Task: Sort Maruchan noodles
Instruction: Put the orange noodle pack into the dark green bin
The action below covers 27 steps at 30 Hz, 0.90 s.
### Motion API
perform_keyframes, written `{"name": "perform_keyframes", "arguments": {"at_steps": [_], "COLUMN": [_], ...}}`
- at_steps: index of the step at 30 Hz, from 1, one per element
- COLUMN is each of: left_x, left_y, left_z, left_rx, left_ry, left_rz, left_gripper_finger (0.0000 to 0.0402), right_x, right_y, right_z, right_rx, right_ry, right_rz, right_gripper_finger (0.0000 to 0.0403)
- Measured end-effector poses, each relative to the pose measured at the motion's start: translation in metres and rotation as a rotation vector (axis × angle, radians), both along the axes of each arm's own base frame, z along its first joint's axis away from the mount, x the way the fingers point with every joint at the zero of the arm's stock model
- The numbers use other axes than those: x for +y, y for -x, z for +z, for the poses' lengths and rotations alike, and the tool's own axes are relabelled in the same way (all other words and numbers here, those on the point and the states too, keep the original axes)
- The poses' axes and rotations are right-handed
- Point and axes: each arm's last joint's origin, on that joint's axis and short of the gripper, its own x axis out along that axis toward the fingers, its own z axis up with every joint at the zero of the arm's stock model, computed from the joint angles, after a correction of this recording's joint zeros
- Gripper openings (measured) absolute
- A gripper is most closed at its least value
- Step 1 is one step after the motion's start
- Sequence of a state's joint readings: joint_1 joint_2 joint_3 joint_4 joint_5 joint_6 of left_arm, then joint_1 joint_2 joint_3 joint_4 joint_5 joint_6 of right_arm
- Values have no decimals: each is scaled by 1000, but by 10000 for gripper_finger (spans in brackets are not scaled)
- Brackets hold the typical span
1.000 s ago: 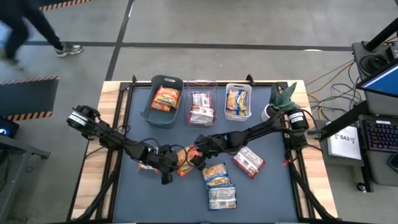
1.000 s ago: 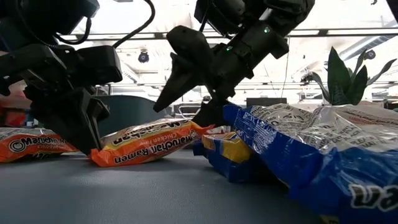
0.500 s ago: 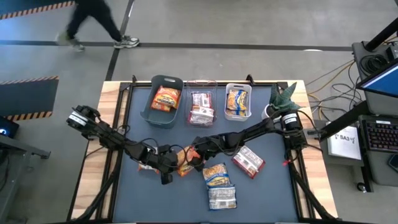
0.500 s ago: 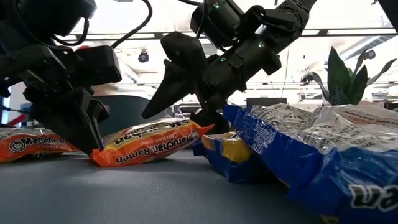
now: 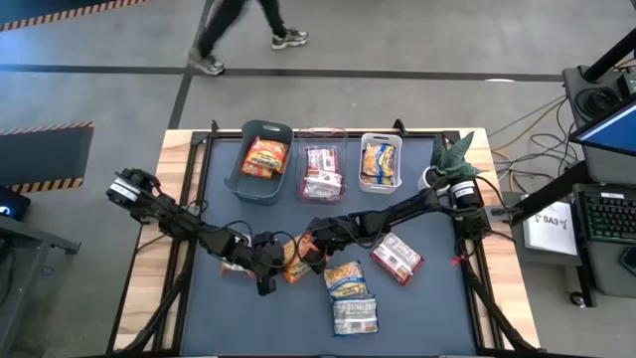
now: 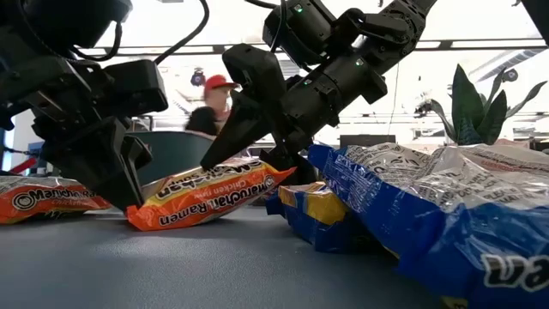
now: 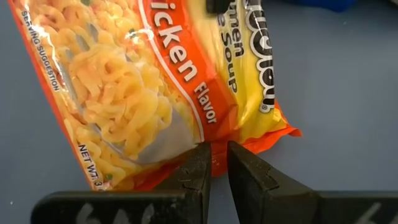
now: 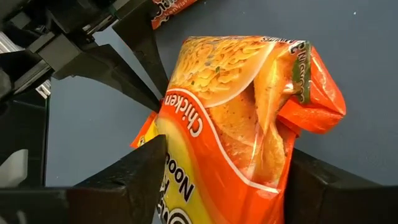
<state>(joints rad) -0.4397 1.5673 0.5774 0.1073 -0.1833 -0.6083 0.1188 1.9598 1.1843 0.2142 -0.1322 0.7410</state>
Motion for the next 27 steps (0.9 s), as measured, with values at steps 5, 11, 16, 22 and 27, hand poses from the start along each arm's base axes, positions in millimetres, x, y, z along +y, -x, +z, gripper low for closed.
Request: {"name": "perform_keyframes", "arguments": {"at_steps": [5,11,16,22,27], "left_x": [0,0,1,2,5], "left_y": [0,-1,1,4,7], "left_z": [3,8,16,44,82], "left_rx": [-11,-31,-11,-14,-153], "left_ry": [0,0,-10,-26,-64], "left_rz": [-6,-14,-17,-49,-76], "left_gripper_finger": [36,36,36,36,37], "right_x": [0,0,0,0,6], "right_y": [0,0,0,1,4], "right_z": [0,1,2,9,24], "right_rx": [-3,-14,-22,-49,-112], "right_ry": [8,24,37,98,240], "right_rz": [7,24,34,76,127], "right_gripper_finger": [227,187,169,169,166]}}
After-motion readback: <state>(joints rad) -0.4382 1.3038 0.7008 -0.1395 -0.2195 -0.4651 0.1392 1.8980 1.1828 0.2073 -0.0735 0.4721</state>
